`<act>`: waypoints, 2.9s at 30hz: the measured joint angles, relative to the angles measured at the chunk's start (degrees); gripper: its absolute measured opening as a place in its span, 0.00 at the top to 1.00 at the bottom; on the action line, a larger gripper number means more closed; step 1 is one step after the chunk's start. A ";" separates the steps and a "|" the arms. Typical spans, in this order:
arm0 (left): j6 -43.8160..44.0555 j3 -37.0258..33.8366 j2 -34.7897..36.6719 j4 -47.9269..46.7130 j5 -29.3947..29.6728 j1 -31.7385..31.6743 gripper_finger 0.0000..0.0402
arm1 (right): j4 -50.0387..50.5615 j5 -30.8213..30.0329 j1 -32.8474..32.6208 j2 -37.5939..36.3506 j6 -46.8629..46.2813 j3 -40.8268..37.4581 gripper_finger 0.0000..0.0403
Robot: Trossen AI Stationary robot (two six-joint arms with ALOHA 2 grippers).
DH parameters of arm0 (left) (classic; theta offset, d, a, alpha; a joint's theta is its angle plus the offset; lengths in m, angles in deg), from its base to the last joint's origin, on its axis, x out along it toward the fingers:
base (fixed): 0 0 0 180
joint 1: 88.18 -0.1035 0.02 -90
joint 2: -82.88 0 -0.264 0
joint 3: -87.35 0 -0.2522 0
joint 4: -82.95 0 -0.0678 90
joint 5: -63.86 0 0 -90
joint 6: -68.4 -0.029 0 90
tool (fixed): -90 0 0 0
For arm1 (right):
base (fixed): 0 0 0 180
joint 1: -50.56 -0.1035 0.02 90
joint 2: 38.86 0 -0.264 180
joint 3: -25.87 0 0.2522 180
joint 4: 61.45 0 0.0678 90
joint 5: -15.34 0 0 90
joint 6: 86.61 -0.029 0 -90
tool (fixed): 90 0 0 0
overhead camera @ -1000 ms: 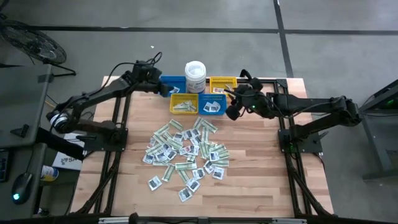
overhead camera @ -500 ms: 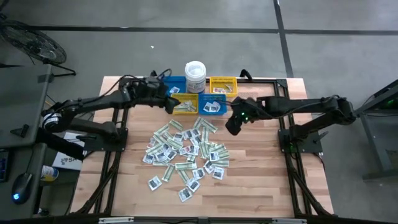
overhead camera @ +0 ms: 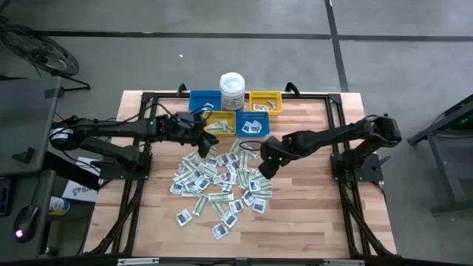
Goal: Pick & Place First Aid Supplies
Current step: Put the green bandage pad into the left yellow bin
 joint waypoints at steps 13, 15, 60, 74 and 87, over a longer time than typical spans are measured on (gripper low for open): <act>-8.07 -0.04 8.28 -9.71 -0.07 0.21 0.73 | -1.36 1.15 -0.08 6.67 -8.37 0.00 0.62; -8.78 -0.04 9.47 -10.26 -0.29 0.21 0.73 | -2.19 2.46 -0.08 7.54 -9.66 -0.02 0.62; -11.98 -0.04 11.52 -14.11 -1.97 0.21 0.73 | -9.77 2.59 -2.47 16.14 -13.24 0.09 0.84; -13.03 -0.02 11.52 -14.08 -1.95 0.21 0.73 | -8.91 2.87 -2.85 14.06 -13.40 -0.13 0.99; -12.90 -0.02 11.52 -13.26 -1.95 0.21 0.73 | -8.73 -8.30 -3.03 4.88 -12.11 -0.12 1.00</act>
